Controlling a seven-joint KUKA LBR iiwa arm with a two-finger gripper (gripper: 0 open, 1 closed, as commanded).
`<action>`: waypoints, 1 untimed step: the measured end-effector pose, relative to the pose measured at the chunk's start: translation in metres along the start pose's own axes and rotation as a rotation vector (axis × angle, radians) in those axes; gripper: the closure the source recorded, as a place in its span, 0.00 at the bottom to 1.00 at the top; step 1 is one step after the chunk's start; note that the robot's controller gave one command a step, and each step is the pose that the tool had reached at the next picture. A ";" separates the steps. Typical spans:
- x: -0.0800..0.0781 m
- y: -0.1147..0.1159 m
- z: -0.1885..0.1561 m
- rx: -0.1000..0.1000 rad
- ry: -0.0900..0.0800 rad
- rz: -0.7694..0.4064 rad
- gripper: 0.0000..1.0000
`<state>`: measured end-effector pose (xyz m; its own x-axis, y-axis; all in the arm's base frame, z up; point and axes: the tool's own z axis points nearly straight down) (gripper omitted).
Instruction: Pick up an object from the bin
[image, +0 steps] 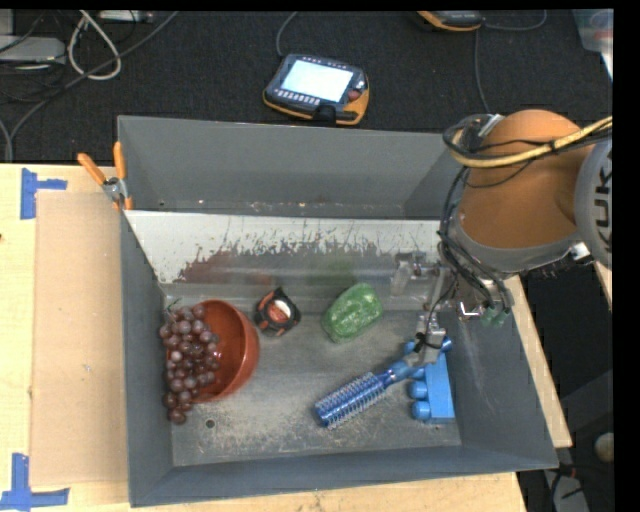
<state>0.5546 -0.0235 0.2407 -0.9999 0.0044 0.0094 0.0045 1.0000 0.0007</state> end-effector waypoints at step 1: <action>-0.001 0.000 -0.004 0.000 -0.009 -0.001 0.00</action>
Offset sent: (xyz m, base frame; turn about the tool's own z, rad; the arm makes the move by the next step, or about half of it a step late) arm -0.0260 0.0007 -0.1707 -0.1590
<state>0.5559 -0.0234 0.2450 -1.0000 0.0035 0.0003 0.0035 1.0000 0.0004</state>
